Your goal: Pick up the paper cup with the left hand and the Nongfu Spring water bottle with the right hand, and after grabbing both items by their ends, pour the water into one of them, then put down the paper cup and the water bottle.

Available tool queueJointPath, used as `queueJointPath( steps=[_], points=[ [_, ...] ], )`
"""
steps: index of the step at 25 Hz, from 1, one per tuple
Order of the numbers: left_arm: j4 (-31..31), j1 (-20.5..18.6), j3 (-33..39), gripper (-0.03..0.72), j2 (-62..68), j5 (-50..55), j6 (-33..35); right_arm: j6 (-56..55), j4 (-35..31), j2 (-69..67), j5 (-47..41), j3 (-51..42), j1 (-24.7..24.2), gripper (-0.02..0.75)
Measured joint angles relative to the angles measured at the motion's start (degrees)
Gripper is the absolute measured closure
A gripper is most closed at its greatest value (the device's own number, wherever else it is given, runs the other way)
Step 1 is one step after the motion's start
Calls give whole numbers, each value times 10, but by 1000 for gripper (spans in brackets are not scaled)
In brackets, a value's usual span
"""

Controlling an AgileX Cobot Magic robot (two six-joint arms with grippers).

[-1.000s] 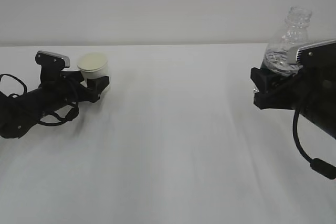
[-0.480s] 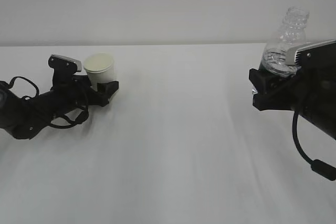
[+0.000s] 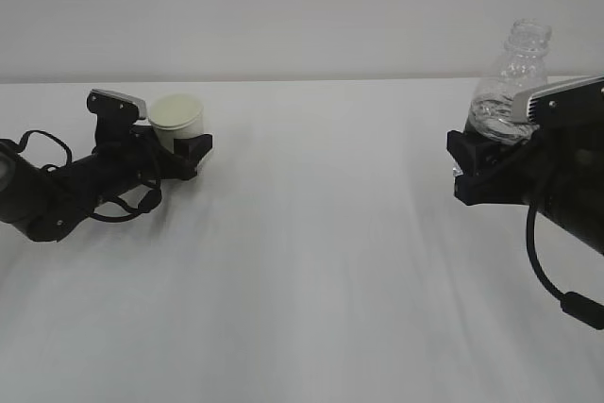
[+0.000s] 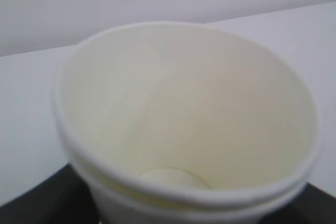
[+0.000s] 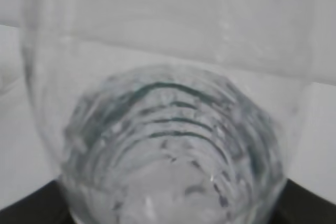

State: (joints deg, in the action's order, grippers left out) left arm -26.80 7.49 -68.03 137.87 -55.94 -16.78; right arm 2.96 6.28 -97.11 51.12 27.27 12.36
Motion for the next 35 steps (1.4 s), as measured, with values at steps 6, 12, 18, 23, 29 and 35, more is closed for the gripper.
queueJointPath(
  steps=[6,12,18,23,29,35],
  points=[
    [-15,0,-1,179,0,0,-21,0,0,0,-1,0,0,291],
    [-91,-8,6,181,-13,0,-48,0,0,0,-2,0,0,291],
    [-168,-27,34,181,-49,0,-75,0,0,0,-9,0,0,291],
    [-209,-34,60,183,-85,0,-86,0,1,0,-9,0,0,291],
    [-242,-34,78,183,-122,-1,-112,0,10,0,-13,0,0,291],
    [-251,-34,113,183,-171,-1,-123,0,14,7,-35,0,0,291]
  ],
)
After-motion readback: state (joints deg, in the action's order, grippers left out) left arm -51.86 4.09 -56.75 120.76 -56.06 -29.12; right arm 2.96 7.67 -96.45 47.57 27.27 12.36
